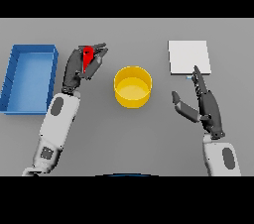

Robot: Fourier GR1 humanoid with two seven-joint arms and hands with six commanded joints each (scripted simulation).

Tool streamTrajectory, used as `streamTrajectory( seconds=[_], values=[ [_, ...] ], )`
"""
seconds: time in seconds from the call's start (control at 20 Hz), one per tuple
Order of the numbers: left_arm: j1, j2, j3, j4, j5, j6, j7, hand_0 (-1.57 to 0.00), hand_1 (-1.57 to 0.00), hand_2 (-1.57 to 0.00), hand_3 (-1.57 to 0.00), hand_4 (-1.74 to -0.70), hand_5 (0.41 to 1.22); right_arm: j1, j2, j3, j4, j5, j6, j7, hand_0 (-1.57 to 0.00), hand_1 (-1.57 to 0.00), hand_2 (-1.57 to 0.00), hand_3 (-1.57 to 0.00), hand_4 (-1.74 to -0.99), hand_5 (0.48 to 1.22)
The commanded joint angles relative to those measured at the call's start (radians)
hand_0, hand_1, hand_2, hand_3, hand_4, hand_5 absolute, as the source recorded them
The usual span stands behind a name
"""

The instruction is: Pick up the red beaker and tilt it to pour out 1 green nut into yellow bowl. Pick up the yellow bowl and place it on the metallic measuring scale.

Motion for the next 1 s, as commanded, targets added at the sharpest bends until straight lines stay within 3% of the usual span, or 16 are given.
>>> streamTrajectory(
  seconds=[0.0, 0.15, 0.25, 0.45, 0.5, 0.8, 0.95],
  values=[
    [-0.008, 0.012, -0.015, -0.024, -0.022, -0.001, 0.043, -1.56, -1.56, -1.56, -1.55, -1.55, 1.195, -0.015, 0.004, 0.003, 0.008, 0.004, -0.002, 0.012, 0.0, 0.0, 0.0, 0.0, -1.285, 0.662],
    [-0.013, 0.056, -0.067, -0.076, -0.101, -0.021, 0.124, -1.57, -1.57, -1.56, -1.56, -1.62, 1.17, -0.014, -0.01, -0.002, -0.001, -0.003, 0.008, 0.01, 0.0, 0.0, 0.0, 0.0, -1.277, 0.667],
    [-0.024, 0.079, -0.071, -0.075, -0.117, -0.039, 0.142, -1.57, -1.57, -1.56, -1.56, -1.62, 1.158, -0.016, -0.005, -0.001, 0.014, -0.006, 0.012, 0.032, 0.0, 0.0, 0.0, 0.0, -1.277, 0.675],
    [-0.051, 0.129, -0.102, -0.066, -0.17, -0.084, 0.145, -1.57, -1.57, -1.57, -1.56, -1.66, 1.126, 0.002, 0.006, 0.009, 0.009, 0.01, 0.0, 0.004, 0.0, 0.0, 0.0, 0.0, -1.273, 0.686],
    [-0.083, 0.148, -0.13, -0.062, -0.212, -0.099, 0.176, -1.57, -1.57, -1.57, -1.57, -1.68, 1.123, -0.007, 0.011, 0.008, 0.006, 0.001, 0.003, 0.013, 0.0, 0.0, 0.0, 0.0, -1.277, 0.688],
    [-0.195, 0.241, -0.316, -0.013, -0.459, -0.202, 0.231, -1.57, -1.57, -1.57, -1.57, -1.72, 1.16, 0.002, 0.003, 0.01, -0.005, 0.015, -0.002, 0.015, 0.0, 0.0, 0.0, 0.0, -1.287, 0.694],
    [-0.245, 0.266, -0.404, 0.026, -0.538, -0.288, 0.212, -1.57, -1.57, -1.57, -1.57, -1.73, 1.19, -0.002, 0.001, 0.012, 0.002, 0.026, -0.007, 0.025, 0.0, 0.0, 0.0, 0.0, -1.29, 0.695]
  ],
)
